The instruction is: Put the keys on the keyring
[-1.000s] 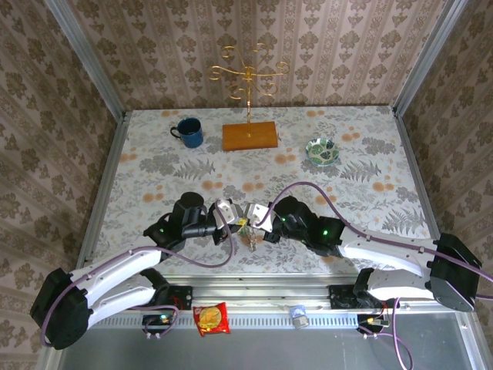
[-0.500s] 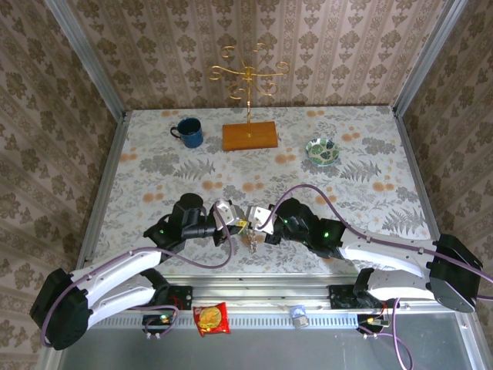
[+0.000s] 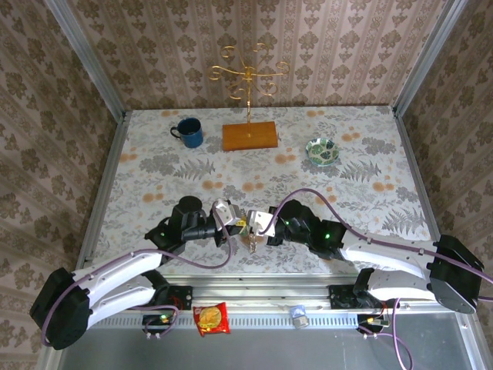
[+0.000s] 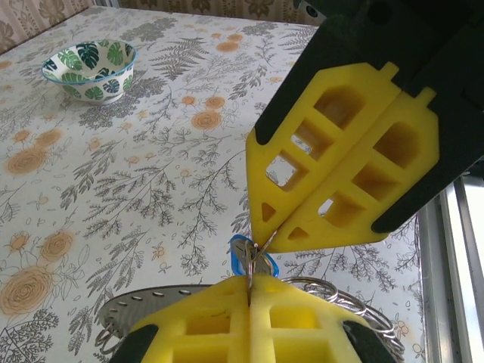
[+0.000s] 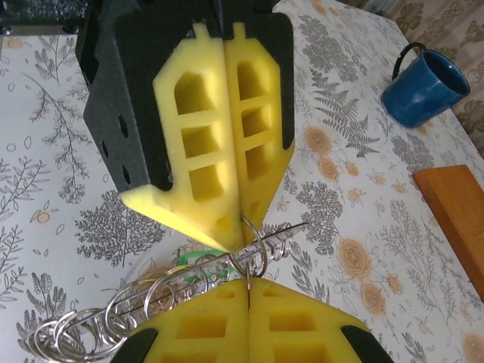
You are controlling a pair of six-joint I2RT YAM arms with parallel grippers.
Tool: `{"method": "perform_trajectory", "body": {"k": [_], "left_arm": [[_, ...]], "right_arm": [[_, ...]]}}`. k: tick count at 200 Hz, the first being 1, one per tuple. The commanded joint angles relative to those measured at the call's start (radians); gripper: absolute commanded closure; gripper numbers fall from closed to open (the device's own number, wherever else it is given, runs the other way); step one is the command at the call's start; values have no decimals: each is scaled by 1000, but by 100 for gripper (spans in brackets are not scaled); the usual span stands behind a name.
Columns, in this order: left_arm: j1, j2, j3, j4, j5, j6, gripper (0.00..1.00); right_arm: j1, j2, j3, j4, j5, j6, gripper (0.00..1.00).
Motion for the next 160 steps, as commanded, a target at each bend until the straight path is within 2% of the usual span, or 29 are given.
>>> {"method": "perform_trajectory", "body": {"k": [1, 58, 89, 160], "left_arm": [[-3, -11, -5, 114, -14, -44, 100], [-3, -11, -18, 138, -25, -59, 100], [-3, -12, -23, 152, -23, -61, 100], [-4, -11, -39, 184, -17, -51, 100]], "right_arm": [[9, -12, -18, 5, -29, -48, 97], [18, -12, -14, 3, -37, -81, 83], [20, -11, -3, -8, -28, -90, 69], [12, -90, -55, 29, 27, -56, 68]]}}
